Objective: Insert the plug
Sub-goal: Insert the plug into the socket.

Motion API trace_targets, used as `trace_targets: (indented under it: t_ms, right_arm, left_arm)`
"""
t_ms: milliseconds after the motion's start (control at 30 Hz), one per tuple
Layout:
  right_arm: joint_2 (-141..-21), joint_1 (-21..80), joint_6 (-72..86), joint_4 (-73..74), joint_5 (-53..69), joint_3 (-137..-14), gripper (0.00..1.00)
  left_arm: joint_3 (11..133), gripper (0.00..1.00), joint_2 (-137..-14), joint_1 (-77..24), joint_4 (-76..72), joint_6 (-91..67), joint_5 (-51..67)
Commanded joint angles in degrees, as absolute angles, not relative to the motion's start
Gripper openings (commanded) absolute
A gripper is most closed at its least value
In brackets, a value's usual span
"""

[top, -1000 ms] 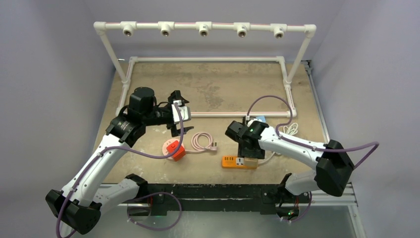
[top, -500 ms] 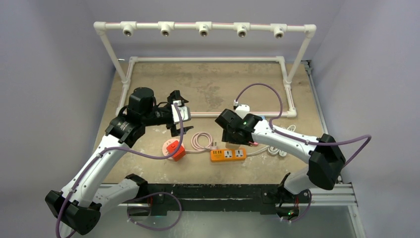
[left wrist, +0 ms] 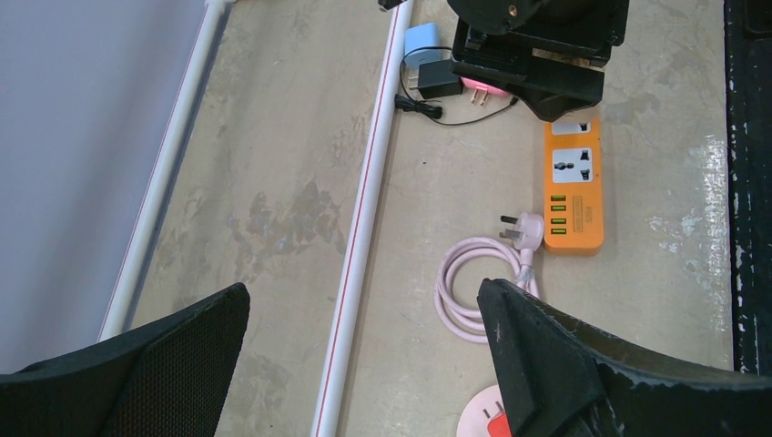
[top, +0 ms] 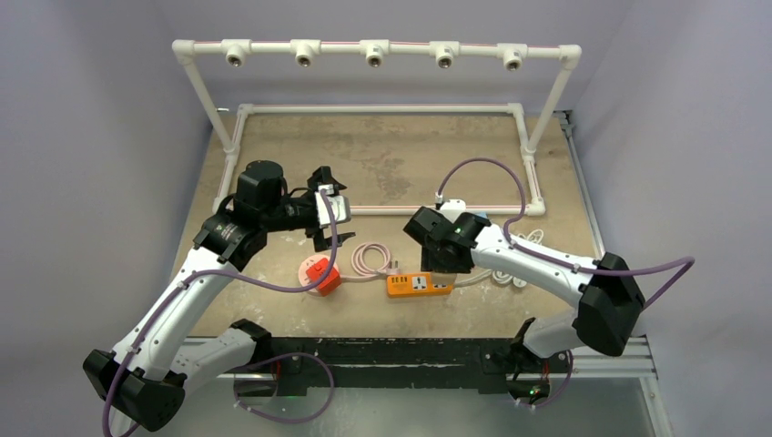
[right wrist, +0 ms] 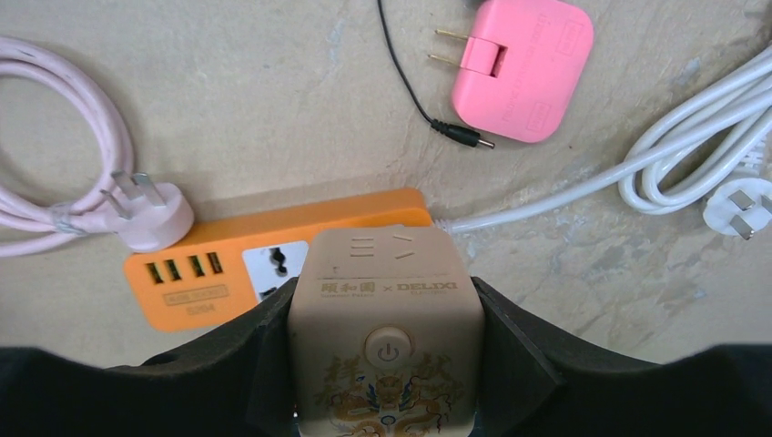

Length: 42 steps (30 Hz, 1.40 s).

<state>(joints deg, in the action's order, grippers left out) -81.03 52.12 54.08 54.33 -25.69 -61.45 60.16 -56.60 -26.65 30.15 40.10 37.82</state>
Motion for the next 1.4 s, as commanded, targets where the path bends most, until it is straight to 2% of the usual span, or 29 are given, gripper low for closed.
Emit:
trace_targets:
  t_ms: [0, 567, 1367]
  right_arm:
    - [-80.6, 52.4, 52.3, 53.9, -25.6, -59.8, 0.0]
    - [-78.9, 52.4, 51.0, 47.5, -24.9, -55.1, 0.0]
    - [-78.5, 54.5, 53.1, 50.0, -25.5, -53.1, 0.0]
  left_arm:
    - [60.4, 0.97, -56.0, -26.5, 30.4, 40.1, 38.4]
    - [60.6, 0.97, -56.2, -26.5, 30.7, 40.1, 38.3]
    - [60.5, 0.96, -56.1, -26.5, 30.5, 39.6, 38.4]
